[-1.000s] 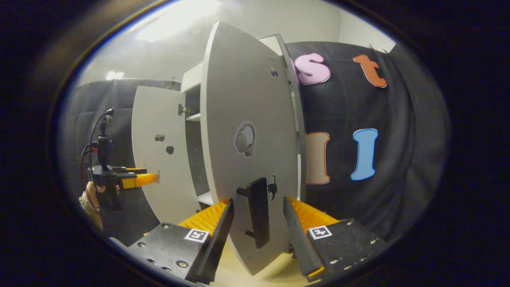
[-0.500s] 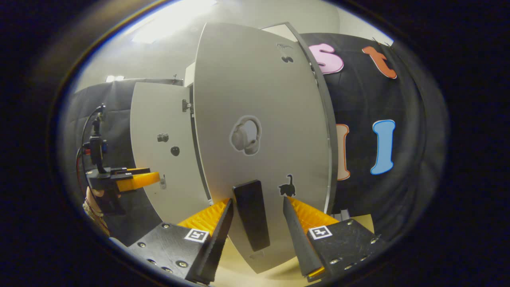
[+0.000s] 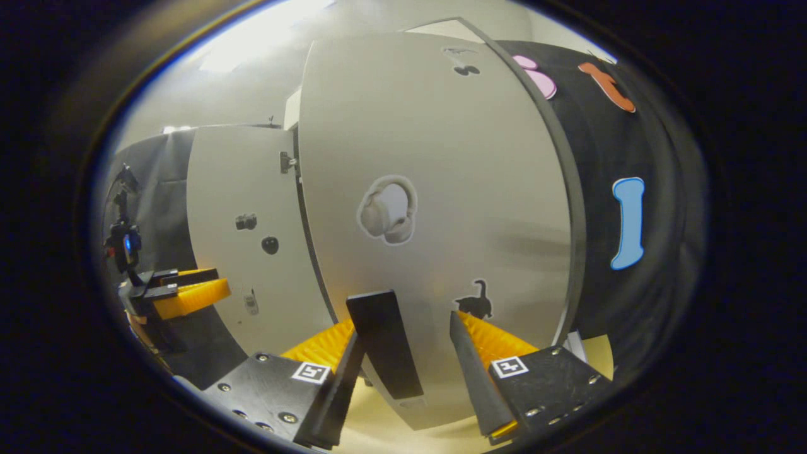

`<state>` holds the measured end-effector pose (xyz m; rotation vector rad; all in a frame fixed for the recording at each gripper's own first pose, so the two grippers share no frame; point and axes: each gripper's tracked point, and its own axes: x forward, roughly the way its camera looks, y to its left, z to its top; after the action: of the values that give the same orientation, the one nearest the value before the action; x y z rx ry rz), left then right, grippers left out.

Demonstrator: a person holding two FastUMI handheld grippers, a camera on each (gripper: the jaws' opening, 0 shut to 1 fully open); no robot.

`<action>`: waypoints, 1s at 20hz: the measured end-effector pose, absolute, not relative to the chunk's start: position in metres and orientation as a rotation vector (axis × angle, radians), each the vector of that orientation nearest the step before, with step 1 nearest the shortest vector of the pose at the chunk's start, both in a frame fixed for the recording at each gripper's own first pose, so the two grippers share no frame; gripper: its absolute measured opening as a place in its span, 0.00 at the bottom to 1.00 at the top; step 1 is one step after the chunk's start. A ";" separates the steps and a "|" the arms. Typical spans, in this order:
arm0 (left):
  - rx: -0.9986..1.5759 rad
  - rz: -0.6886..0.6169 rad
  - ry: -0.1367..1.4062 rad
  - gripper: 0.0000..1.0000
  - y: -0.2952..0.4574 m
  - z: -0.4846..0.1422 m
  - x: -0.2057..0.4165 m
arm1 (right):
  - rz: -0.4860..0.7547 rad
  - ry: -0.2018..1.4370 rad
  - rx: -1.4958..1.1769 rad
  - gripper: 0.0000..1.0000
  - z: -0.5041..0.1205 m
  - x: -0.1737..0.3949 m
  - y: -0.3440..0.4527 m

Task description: Grab one shoe with the right hand and put it into the shoe cabinet, grab the other shoe with the left hand and put it into the shoe cabinet; then close the right door with the right hand and the left door with the left hand.

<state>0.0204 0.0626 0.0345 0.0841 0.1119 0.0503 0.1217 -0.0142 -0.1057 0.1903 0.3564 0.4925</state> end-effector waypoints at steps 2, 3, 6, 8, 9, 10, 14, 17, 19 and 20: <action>0.076 0.037 0.106 0.98 0.059 0.036 0.019 | 0.483 0.354 0.185 0.78 -0.108 0.128 -0.007; 0.073 0.034 0.107 0.98 0.058 0.036 0.018 | 0.476 0.354 0.187 0.77 -0.108 0.129 -0.006; 0.063 0.025 0.103 0.98 0.057 0.038 0.018 | 0.454 0.347 0.184 0.78 -0.108 0.141 0.003; 0.056 0.023 0.097 0.98 0.058 0.040 0.017 | 0.436 0.344 0.179 0.78 -0.110 0.151 0.007; 0.053 0.021 0.096 0.98 0.057 0.042 0.015 | 0.423 0.344 0.179 0.77 -0.111 0.154 0.009; 0.051 0.019 0.096 0.98 0.058 0.042 0.014 | 0.408 0.339 0.172 0.78 -0.111 0.155 0.011; 0.049 0.018 0.091 1.00 0.062 0.042 0.014 | 0.349 0.328 0.139 0.80 -0.116 0.160 0.011; 0.024 0.006 0.085 0.99 0.062 0.046 0.010 | 0.313 0.317 0.114 0.81 -0.118 0.168 0.014; 0.013 0.001 0.081 0.99 0.067 0.050 0.003 | 0.288 0.307 0.104 0.81 -0.119 0.173 0.015; 0.011 0.002 0.080 0.99 0.070 0.051 0.003 | 0.279 0.304 0.101 0.81 -0.119 0.176 0.015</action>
<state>0.0035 0.0696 0.0512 0.0107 0.0797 0.0016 0.1760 0.0150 -0.1195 0.1005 0.3042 0.2795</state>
